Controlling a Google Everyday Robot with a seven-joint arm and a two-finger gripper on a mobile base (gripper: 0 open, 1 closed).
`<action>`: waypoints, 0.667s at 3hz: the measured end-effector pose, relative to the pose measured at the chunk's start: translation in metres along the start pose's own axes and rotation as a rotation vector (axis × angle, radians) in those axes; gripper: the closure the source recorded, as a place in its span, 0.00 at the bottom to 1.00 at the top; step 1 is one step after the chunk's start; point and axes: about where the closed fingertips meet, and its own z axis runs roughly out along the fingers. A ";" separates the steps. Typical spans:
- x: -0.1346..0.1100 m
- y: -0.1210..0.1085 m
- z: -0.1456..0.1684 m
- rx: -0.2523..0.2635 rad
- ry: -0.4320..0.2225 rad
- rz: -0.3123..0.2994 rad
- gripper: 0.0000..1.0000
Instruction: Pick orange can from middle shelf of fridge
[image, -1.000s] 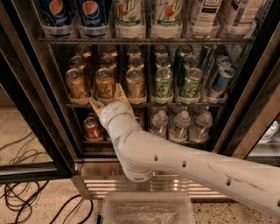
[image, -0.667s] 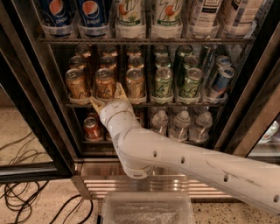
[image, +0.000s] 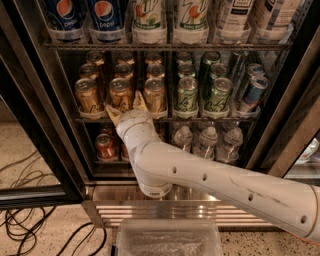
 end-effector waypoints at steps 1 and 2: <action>-0.003 -0.006 0.013 0.020 -0.015 0.005 0.40; -0.004 -0.006 0.029 0.018 -0.022 0.010 0.40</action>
Offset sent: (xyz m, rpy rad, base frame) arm 0.0464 0.0111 0.0048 0.0261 -0.0279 -0.0084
